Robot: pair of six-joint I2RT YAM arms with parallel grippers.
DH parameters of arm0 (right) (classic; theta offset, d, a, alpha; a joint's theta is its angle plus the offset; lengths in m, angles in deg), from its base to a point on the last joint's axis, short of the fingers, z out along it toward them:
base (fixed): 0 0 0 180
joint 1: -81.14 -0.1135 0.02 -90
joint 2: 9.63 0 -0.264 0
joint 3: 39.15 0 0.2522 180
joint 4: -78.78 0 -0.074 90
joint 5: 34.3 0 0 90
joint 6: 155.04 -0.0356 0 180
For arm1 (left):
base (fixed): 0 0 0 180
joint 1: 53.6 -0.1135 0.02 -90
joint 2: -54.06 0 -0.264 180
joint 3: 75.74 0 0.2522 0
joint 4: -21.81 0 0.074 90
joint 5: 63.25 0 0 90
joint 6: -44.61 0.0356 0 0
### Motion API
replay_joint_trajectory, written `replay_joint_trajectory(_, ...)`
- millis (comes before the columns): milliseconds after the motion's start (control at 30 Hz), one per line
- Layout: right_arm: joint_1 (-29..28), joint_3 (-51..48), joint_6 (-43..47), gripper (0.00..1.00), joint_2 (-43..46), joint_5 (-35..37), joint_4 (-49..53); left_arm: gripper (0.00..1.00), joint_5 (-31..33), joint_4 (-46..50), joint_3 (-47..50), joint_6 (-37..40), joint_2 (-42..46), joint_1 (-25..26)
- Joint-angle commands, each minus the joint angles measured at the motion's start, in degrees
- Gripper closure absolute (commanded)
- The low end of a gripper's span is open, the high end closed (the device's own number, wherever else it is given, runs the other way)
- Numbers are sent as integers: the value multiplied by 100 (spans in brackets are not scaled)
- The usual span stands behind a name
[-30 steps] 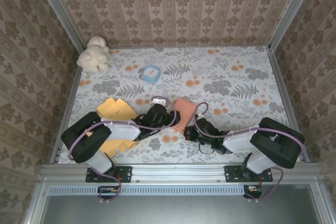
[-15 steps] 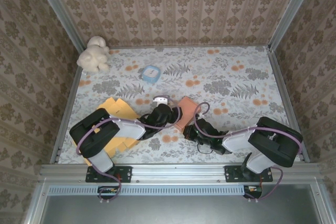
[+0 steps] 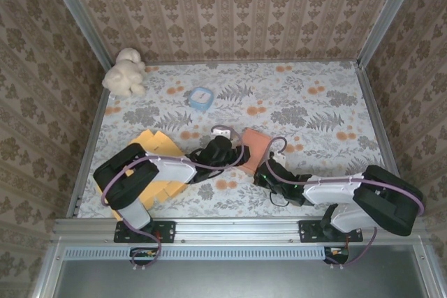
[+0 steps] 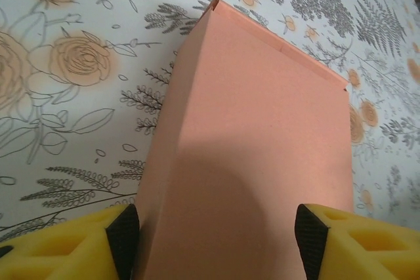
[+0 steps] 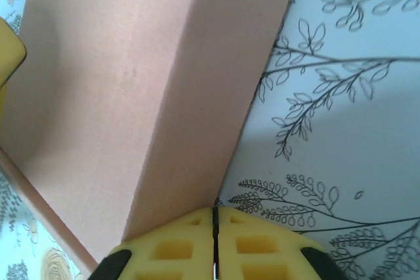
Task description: Fold the paper box
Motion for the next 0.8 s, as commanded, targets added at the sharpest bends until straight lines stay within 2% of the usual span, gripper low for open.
replay_joint_trajectory(0, -41, 387, 705, 86, 348, 520, 1123, 31, -738, 485, -204, -62, 59, -319)
replay_joint_trajectory(233, -13, 973, 1706, 70, 1434, 1278, 3014, 30, -212, 1086, 71, 160, 940, -640)
replay_joint_trajectory(300, 109, 1246, 2307, 63, 1596, 1261, 3249, 30, -20, 1233, 246, 139, 1315, -567)
replay_joint_trajectory(367, 326, 1578, 2848, 51, 1551, 1187, 3429, 29, 215, 1300, 480, 87, 1702, -391)
replay_joint_trajectory(533, 1314, 2523, 3873, 46, 679, -1, 3427, 27, 1000, 1494, 885, -64, 2520, 385)
replay_joint_trajectory(667, 1798, 3267, 4504, 41, -337, -494, 3350, 27, 1138, 1236, 1155, -337, 2572, 727)
replay_joint_trajectory(767, 2182, 3683, 4843, 40, -1204, -1129, 3214, 27, 1065, 920, 1218, -459, 2349, 852)
